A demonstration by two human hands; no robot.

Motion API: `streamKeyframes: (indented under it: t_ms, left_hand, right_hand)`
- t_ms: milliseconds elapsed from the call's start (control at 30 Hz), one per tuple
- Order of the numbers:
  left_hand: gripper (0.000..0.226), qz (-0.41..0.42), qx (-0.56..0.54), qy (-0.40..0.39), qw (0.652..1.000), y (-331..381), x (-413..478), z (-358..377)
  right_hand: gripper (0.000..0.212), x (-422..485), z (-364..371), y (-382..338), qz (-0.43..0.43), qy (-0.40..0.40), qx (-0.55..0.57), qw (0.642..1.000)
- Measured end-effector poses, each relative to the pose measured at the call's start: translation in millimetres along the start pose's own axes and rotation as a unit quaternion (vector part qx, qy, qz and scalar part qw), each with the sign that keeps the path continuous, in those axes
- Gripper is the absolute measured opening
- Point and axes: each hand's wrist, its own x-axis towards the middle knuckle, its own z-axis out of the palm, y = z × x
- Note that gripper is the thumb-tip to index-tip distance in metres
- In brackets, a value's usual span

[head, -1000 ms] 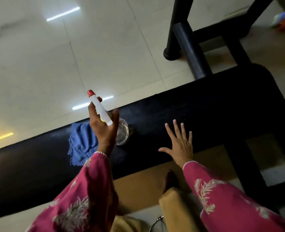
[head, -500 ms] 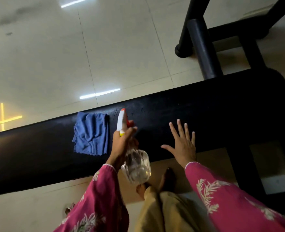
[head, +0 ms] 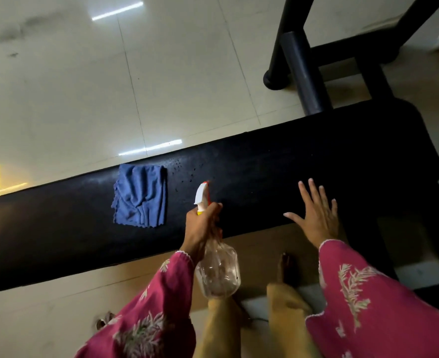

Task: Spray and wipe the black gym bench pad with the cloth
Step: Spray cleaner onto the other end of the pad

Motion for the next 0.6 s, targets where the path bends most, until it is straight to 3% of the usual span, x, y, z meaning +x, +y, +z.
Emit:
streamKeyframes:
  t_ms: [67, 133, 267, 367, 467, 600]
  left_hand:
    - [0.026, 0.015, 0.006, 0.011, 1.000, -3.5, -2.0, 9.2]
    - [0.033, 0.017, 0.016, 0.009, 1.000, -10.6, -3.9, 20.8]
    - [0.060, -0.015, 0.012, -0.073, 0.997, -14.6, -11.9, 56.7]
    - [0.042, -0.014, 0.006, -0.114, 0.993, -15.0, -15.5, 94.7]
    - [0.016, -0.009, 0.023, -0.073, 0.997, -18.9, -13.7, 132.4]
    - [0.020, 0.003, 0.058, -0.056, 0.997, -25.2, -6.6, 170.2]
  right_hand:
    - [0.087, 1.7, -3.4, 10.4, -0.008, -0.008, -0.013, 1.000]
    - [0.086, 2.4, -7.7, 23.2, 0.000, -0.008, -0.008, 1.000]
    - [0.085, 15.3, -27.2, 58.8, 0.026, 0.007, 0.019, 0.999]
    - [0.084, 32.6, -46.6, 90.0, 0.058, 0.021, 0.028, 0.998]
    - [0.085, 52.4, -63.4, 121.7, 0.093, 0.033, 0.051, 0.994]
    - [0.087, 70.3, -74.4, 157.4, 0.103, 0.034, 0.068, 0.992]
